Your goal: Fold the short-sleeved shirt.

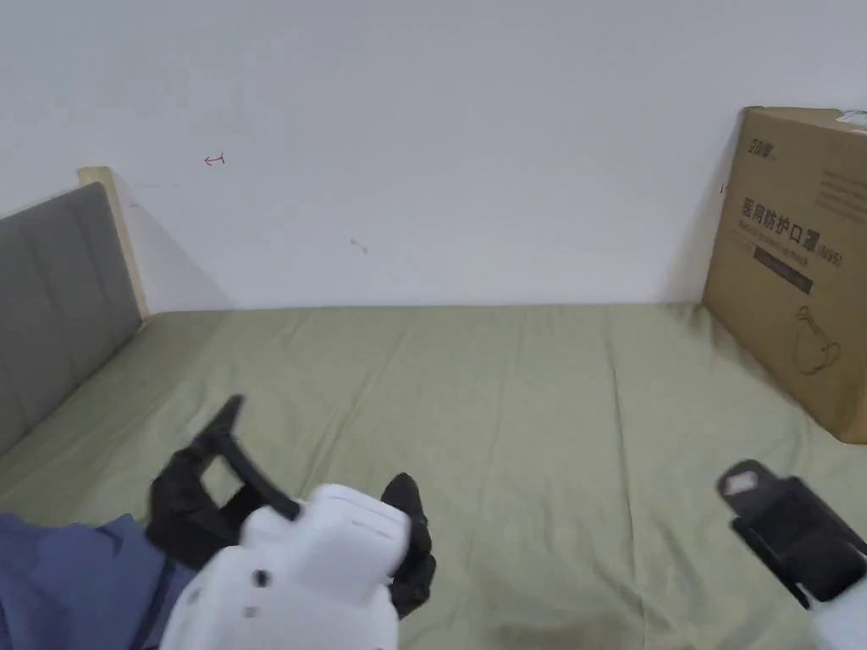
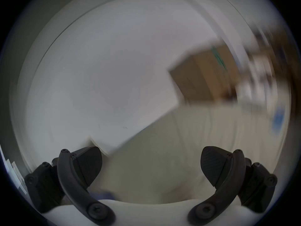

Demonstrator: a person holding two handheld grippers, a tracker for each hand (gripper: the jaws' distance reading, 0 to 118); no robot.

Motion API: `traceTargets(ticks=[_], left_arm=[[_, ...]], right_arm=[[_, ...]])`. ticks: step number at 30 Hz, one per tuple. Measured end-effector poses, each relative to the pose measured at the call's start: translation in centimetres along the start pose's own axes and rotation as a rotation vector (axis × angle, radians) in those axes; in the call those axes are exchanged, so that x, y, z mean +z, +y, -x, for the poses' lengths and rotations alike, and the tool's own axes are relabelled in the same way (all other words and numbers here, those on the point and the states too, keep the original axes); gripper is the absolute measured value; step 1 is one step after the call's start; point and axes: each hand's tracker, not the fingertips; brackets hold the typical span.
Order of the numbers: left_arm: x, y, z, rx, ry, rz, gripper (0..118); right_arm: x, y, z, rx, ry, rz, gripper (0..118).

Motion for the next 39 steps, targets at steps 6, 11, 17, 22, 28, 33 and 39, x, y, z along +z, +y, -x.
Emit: traceTargets(ticks=[6, 11, 17, 22, 28, 33, 39], left_arm=[[0.9, -1.1, -5.6, -0.579, -0.150, -0.159, 118], [-1.0, -0.1, -1.1, 0.024, -0.173, 0.094, 118], [-2.3, -2.3, 5.7, 0.940, -0.259, 0.148, 118], [1.3, -3.3, 4.6, 1.039, -0.086, 0.009, 118], [0.9, -2.9, 3.7, 0.994, -0.096, 0.106, 118], [0.8, -3.0, 3.7, 0.987, -0.074, 0.114, 118], [1.0, -2.8, 3.3, 0.939, -0.094, 0.109, 118]], right_arm=[[0.0, -5.8, -13.6, -1.457, -0.284, 0.089, 118], [0.4, -2.6, -12.1, -0.609, -0.187, 0.023, 118], [1.9, -0.7, 3.3, 0.539, 0.009, -0.178, 118], [4.4, -5.3, 7.1, 1.140, 0.164, -0.445, 118], [4.5, -6.9, 6.2, 1.128, 0.106, -0.323, 118], [4.6, -5.8, 5.9, 1.062, 0.089, -0.302, 118], [4.6, -5.2, 5.9, 1.039, 0.058, -0.317, 118]])
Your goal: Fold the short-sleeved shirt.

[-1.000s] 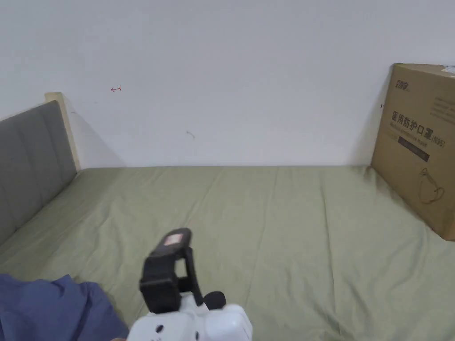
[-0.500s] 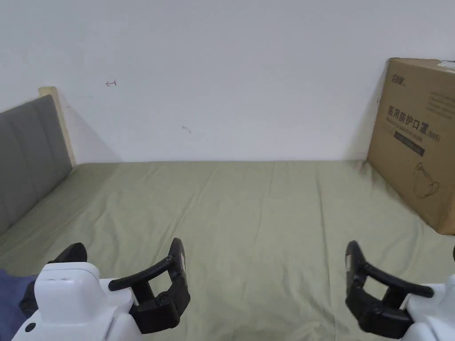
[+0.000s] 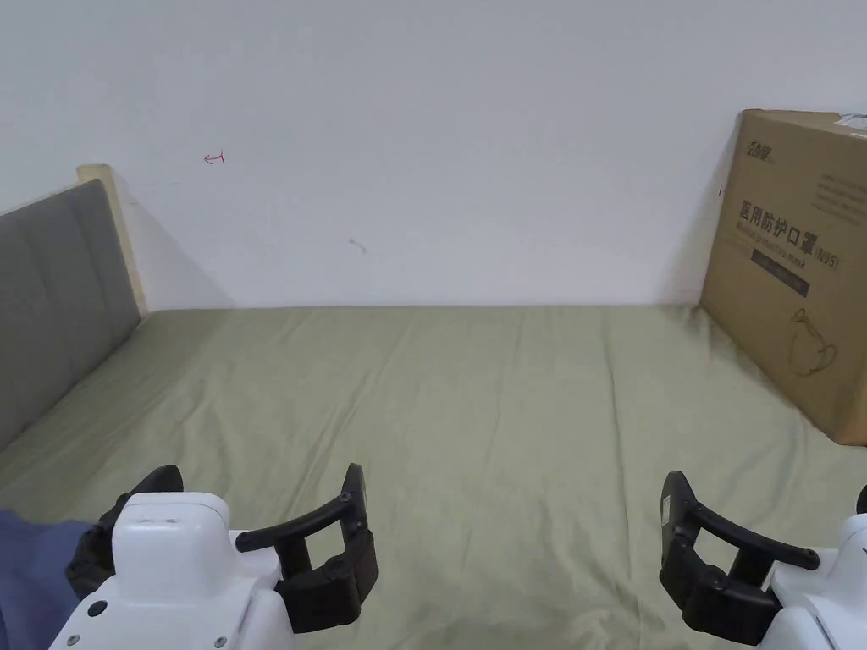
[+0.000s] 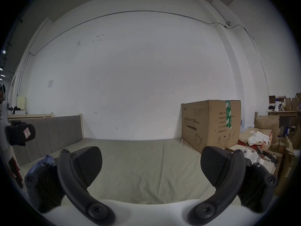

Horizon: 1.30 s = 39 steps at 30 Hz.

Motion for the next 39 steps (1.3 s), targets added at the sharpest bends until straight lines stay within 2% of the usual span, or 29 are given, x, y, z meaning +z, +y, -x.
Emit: traceTargets(ticks=[3, 5, 9, 10, 11, 12, 13, 14, 15, 16, 17, 18, 19, 21, 23, 26, 29, 32, 35, 39], left_arm=[[-0.3, -0.1, -0.2, -0.018, -0.001, 0.022, 118], [-0.2, -0.2, -0.1, -0.016, -0.002, 0.031, 118], [-0.3, -0.2, -0.1, -0.011, 0.010, 0.027, 118], [-0.1, -0.1, -0.1, -0.013, 0.009, 0.021, 117], [0.0, 0.0, 0.0, -0.017, 0.006, 0.013, 111], [0.0, 0.2, 0.0, -0.025, -0.001, 0.013, 100], [-0.1, 0.2, 0.0, -0.036, -0.016, 0.020, 78], [-0.4, 0.3, -0.1, -0.056, -0.026, 0.049, 33], [-0.7, 0.2, -0.1, -0.085, -0.011, 0.076, 2], [-0.7, 0.0, 0.1, -0.075, -0.019, 0.061, 1], [-0.7, -0.1, 0.3, -0.065, -0.050, 0.070, 0], [-0.6, -0.2, 0.4, -0.050, -0.075, 0.080, 0], [-0.7, -0.2, 0.3, -0.053, -0.058, 0.077, 0], [-0.8, -0.5, 0.0, -0.057, -0.045, 0.083, 0], [-1.0, -0.6, -0.1, -0.060, -0.049, 0.091, 0], [-1.6, -0.8, -0.2, -0.051, -0.065, 0.117, 0], [-1.9, -0.8, 0.9, 0.026, -0.061, 0.160, 0], [-1.4, -0.1, 4.2, 0.044, 0.014, 0.185, 0], [1.2, 1.1, 9.6, 0.020, 0.174, 0.163, 0], [6.7, 2.7, 16.0, -0.060, 0.416, 0.146, 0]], right_arm=[[0.0, 0.0, 0.1, 0.007, 0.000, 0.000, 118], [0.2, 0.1, -0.1, -0.009, 0.034, -0.013, 118], [0.2, 0.6, 0.3, -0.008, -0.028, -0.012, 118], [0.0, 0.8, -0.1, -0.012, -0.020, 0.012, 118], [-0.1, 0.8, -0.3, -0.028, 0.004, 0.023, 118], [-0.1, 1.1, -0.4, -0.046, 0.030, 0.030, 118], [-0.2, 1.4, -0.4, -0.057, 0.035, 0.046, 116], [-0.2, 1.4, -0.3, -0.047, 0.027, 0.038, 107], [-0.2, 1.4, -0.2, -0.044, 0.030, 0.031, 82], [-0.6, 1.3, -0.3, -0.022, 0.004, 0.039, 26], [0.2, 2.2, -0.5, -0.009, -0.077, 0.024, 0], [0.5, 2.7, -1.1, -0.054, 0.015, 0.042, 0], [0.7, 3.2, -1.5, -0.091, 0.051, 0.073, 0], [-0.9, 1.5, -1.5, -0.042, 0.005, 0.087, 0], [-0.8, 1.5, -1.8, -0.019, 0.006, 0.078, 0], [-1.0, 1.2, -1.7, -0.015, -0.004, 0.080, 0], [-1.4, 1.2, -1.4, -0.009, -0.004, 0.088, 0], [-2.8, 1.1, 1.1, -0.008, 0.064, 0.108, 0], [-4.2, 0.9, 5.1, -0.040, 0.185, 0.131, 0], [-5.0, 0.3, 11.6, -0.002, 0.366, 0.156, 0]])
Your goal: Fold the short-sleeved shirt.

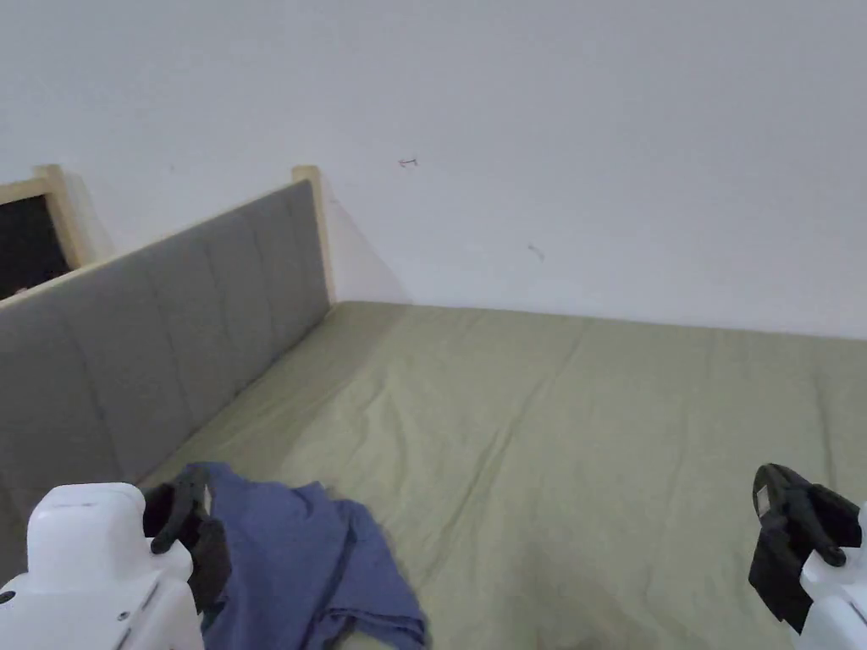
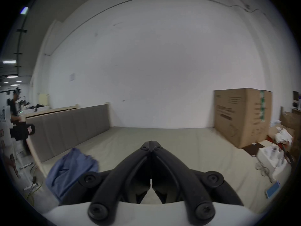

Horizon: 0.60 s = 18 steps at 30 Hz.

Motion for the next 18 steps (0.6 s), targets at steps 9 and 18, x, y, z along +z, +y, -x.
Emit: traceTargets(ticks=[9, 18], left_arm=[[2.5, -0.3, 4.1, 0.034, 0.071, -0.016, 0], [-21.4, -2.5, 4.7, 0.216, -0.303, 0.636, 3]], right_arm=[[-2.1, -0.1, 4.4, -0.055, 0.173, 0.069, 0], [-1.4, -0.9, -0.6, -0.037, 0.090, 0.163, 0]])
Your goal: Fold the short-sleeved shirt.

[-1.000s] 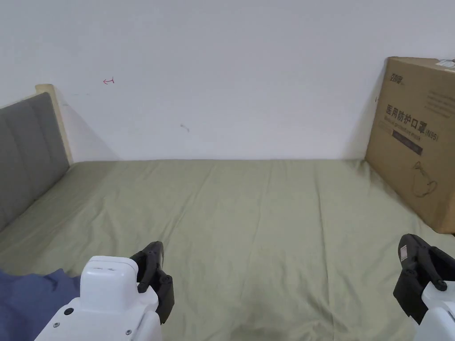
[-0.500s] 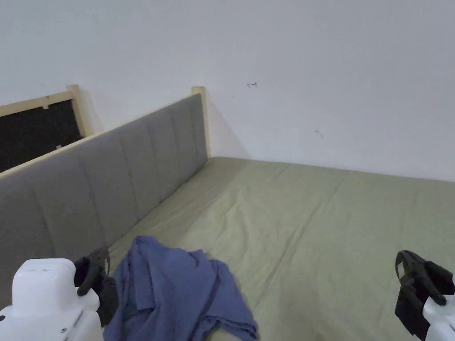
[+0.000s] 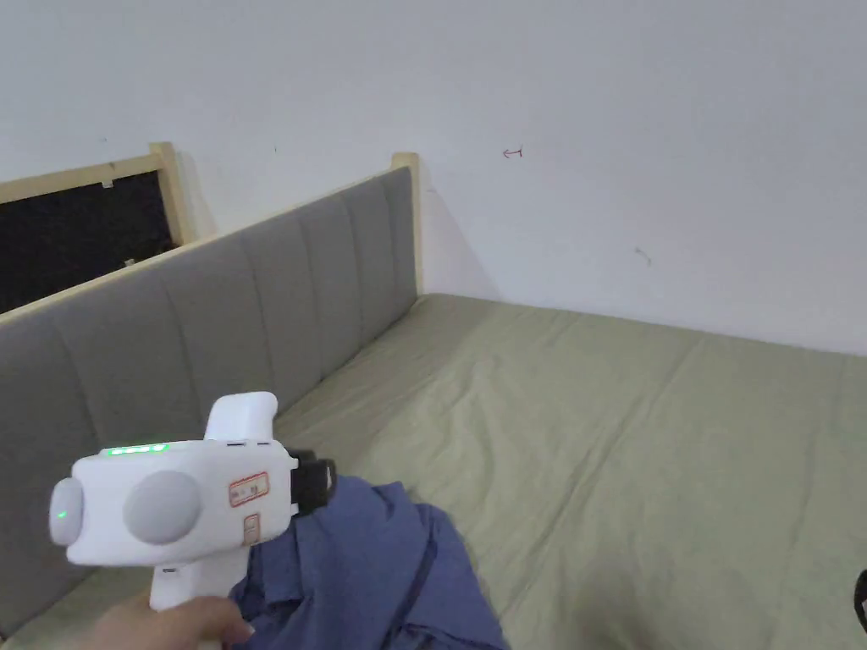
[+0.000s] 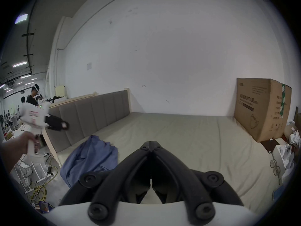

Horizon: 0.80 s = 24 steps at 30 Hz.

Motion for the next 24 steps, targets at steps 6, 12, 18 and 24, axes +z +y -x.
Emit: traceTargets(ticks=[6, 12, 18, 24], left_arm=[[-16.0, -2.9, 1.3, -0.025, 0.060, 0.414, 102], [-24.8, -5.4, 0.6, -0.135, 0.149, 0.616, 106], [-24.7, -7.5, 0.7, -0.087, 0.142, 0.516, 118], [-20.9, -8.3, 0.4, -0.179, 0.177, 0.387, 95]], right_arm=[[-1.3, -2.7, -3.5, -0.029, -0.097, 0.137, 0], [-2.7, -4.8, -5.7, -0.082, -0.122, 0.244, 0], [-3.5, -6.4, -6.4, -0.092, -0.104, 0.308, 0], [-3.6, -6.9, -6.6, -0.172, -0.069, 0.352, 0]])
